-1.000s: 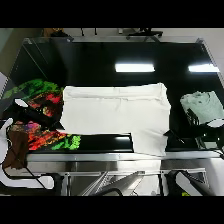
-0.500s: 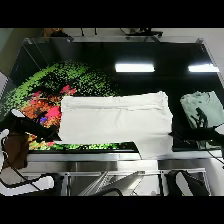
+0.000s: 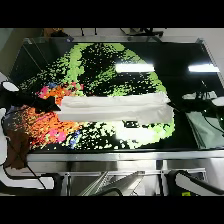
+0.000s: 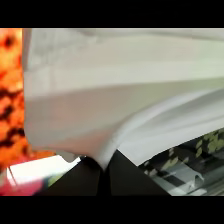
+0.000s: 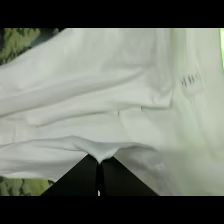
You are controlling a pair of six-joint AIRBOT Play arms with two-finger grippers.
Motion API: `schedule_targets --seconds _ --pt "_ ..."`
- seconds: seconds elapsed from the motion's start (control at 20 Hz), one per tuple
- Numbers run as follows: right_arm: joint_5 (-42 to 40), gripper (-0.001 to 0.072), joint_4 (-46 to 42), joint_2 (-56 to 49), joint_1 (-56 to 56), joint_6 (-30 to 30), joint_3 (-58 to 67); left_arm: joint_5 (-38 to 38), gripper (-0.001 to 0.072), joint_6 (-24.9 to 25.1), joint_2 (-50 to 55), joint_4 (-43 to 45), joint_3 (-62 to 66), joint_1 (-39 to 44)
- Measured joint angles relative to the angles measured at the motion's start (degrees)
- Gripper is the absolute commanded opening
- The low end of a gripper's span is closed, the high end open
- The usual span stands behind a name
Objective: Fold the shirts.
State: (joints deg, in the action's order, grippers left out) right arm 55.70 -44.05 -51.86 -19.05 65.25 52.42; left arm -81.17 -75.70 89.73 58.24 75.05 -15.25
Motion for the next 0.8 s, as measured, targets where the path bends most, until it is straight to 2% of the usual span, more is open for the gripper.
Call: schedule_targets --seconds 0.3,0.35,0.4,0.45,0.5,0.55,0.6,0.8 --pt "-8.2 0.0028 1.0 -17.6 6.1 -4.6 11.7 2.0 0.0018 -1.1 13.8 -0.2 13.2 1.6" --pt "-9.3 0.0056 1.1 -19.3 6.6 -5.1 12.6 2.1 0.002 -1.1 15.7 -0.2 14.9 1.9" --pt "-10.4 0.0253 1.1 -20.8 6.9 -5.6 13.3 2.1 0.0056 -1.3 17.7 -0.2 16.7 2.4" --pt "-11.2 0.042 1.1 -21.7 7.0 -6.1 13.8 2.1 0.0419 -1.3 19.3 -0.2 18.3 2.8" --pt "-11.4 0.0532 1.1 -22.2 7.0 -6.9 14.4 1.5 0.0704 -1.3 20.8 -0.2 20.0 3.3" --pt "-11.0 0.0644 1.0 -22.3 6.6 -7.6 15.1 0.8 0.0703 -1.3 22.0 -0.2 21.7 3.8" --pt "-10.1 0.0698 1.0 -22.0 6.1 -8.0 15.8 0.0 0.0704 -1.5 22.9 -0.2 23.5 4.2" --pt "-4.1 0.0699 -2.0 -20.5 1.4 -8.8 17.5 -4.2 0.0704 -3.1 24.8 -0.3 32.0 4.8"
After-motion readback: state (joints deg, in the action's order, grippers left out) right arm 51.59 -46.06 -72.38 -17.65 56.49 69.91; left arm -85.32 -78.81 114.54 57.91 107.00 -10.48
